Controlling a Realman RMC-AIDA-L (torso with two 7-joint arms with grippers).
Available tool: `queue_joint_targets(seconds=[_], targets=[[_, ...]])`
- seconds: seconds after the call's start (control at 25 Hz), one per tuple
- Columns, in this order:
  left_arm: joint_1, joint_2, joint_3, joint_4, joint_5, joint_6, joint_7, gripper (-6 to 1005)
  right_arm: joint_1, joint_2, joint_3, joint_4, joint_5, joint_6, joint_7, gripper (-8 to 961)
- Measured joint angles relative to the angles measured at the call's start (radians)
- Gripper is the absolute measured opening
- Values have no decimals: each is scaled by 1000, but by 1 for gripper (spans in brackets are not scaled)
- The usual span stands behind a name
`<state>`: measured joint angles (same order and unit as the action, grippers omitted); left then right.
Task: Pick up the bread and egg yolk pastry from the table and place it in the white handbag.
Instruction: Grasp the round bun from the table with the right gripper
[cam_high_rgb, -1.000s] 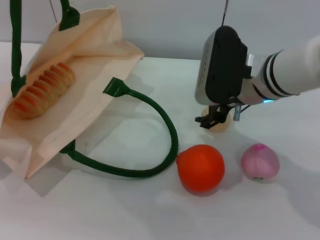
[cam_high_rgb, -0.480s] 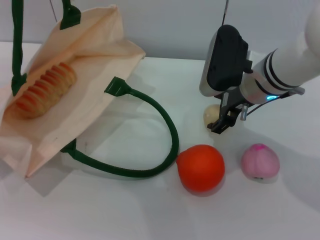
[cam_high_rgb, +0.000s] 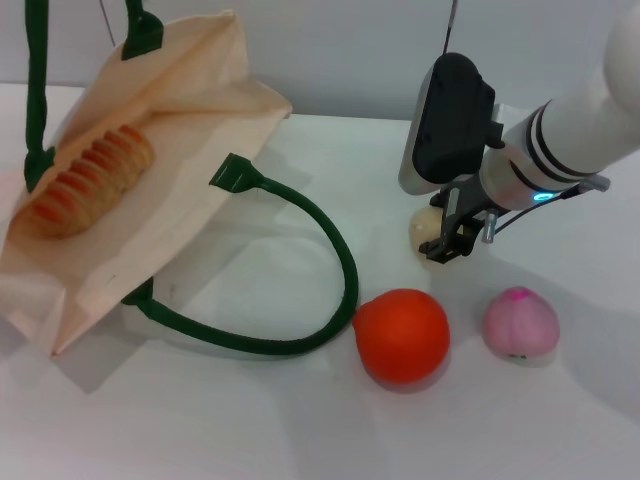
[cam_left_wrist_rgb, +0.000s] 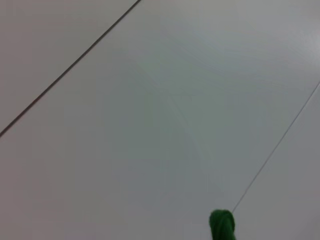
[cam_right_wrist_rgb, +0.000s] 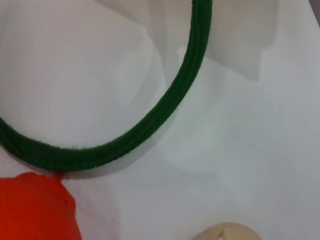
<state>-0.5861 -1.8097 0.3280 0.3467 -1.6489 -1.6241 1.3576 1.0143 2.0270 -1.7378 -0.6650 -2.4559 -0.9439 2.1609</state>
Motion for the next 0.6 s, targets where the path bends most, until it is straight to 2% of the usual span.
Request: queue_joint_targets(seconds=[0.08, 0.4, 0.6], targets=[[0, 0, 1, 0, 0, 0, 0, 120, 1, 0, 2, 0, 1, 1, 2, 669], [0, 0, 2, 0, 3, 1, -1, 120, 1, -1, 1, -6, -5, -6, 2, 584], [0, 2, 9, 0, 5, -3, -6, 120, -25, -4, 16, -97, -2, -14, -6, 557]])
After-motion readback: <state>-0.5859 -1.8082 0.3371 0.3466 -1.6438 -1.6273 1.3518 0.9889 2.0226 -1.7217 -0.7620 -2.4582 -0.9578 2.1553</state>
